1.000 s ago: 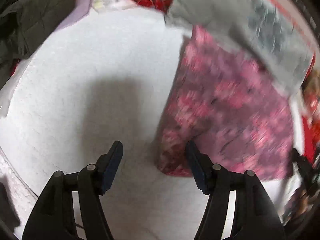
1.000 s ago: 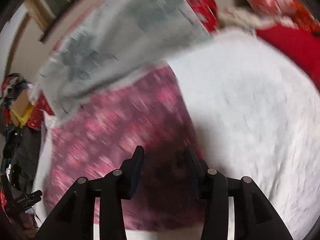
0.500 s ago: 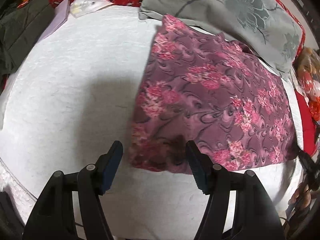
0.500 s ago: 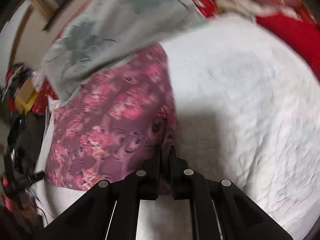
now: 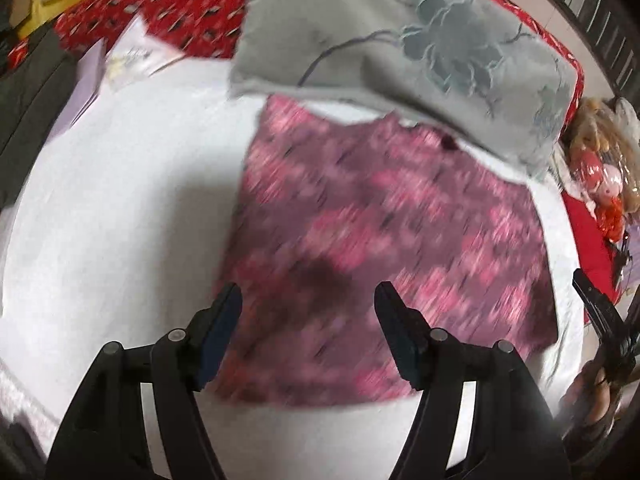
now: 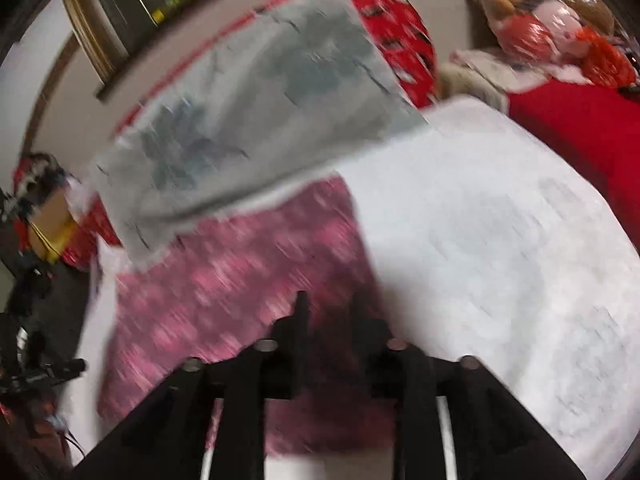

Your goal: Fold small clothes

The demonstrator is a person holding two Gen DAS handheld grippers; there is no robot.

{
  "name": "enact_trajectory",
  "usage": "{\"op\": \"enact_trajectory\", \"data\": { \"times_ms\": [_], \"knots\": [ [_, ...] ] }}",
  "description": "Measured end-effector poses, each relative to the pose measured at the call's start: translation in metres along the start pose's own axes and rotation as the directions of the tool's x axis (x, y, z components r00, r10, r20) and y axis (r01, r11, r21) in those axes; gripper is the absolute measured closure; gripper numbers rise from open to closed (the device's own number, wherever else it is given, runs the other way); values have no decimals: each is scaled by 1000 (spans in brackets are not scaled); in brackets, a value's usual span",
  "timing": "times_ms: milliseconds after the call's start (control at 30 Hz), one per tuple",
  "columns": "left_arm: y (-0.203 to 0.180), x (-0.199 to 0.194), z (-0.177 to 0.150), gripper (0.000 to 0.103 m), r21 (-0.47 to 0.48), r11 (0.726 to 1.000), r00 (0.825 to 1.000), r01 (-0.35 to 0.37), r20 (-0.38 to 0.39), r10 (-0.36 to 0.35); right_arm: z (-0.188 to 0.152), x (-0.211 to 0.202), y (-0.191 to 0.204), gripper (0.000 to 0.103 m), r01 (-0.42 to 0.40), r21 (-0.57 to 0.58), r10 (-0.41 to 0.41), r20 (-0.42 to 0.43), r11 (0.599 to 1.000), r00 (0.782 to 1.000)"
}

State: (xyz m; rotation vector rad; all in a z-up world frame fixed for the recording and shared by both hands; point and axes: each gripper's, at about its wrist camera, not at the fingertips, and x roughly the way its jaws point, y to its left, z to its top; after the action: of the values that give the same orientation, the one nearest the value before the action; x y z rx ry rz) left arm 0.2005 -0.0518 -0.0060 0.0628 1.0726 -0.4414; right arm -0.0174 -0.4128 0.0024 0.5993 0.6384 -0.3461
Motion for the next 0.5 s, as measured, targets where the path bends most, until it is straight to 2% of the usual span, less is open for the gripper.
{"op": "enact_trajectory", "data": {
  "times_ms": [133, 200, 233, 267, 300, 333, 400, 500],
  "knots": [
    [-21, 42, 24, 35, 7, 1000, 999, -10, -32, 10, 16, 29, 23, 71, -33, -22, 33, 8, 999, 999],
    [-26, 71, 25, 33, 16, 999, 996, -48, -78, 49, 12, 58, 24, 71, -1, -21, 0, -38, 1000, 999],
    [-26, 86, 23, 28, 31, 997, 992, -69, -101, 72, 4, 74, 23, 73, 34, -32, -37, -87, 999, 996],
    [-24, 91, 22, 14, 29, 996, 992, -81, -94, 83, -3, 91, 18, 73, 59, -41, -64, -144, 997, 988],
    [-21, 91, 23, 8, 14, 996, 993, -93, -77, 94, -8, 97, 13, 73, 43, -49, -49, -134, 998, 990],
    [-17, 90, 25, 8, -4, 997, 994, -71, -83, 71, -8, 93, 12, 73, 35, -50, -40, -100, 998, 994],
    [-13, 83, 31, 11, -28, 999, 996, -23, -84, 21, -3, 90, 13, 72, 40, -26, -43, -121, 999, 992],
    [-11, 64, 45, 11, -53, 998, 999, 30, -24, -31, 10, 76, 19, 71, 12, -33, -13, -27, 999, 1000]
  ]
}}
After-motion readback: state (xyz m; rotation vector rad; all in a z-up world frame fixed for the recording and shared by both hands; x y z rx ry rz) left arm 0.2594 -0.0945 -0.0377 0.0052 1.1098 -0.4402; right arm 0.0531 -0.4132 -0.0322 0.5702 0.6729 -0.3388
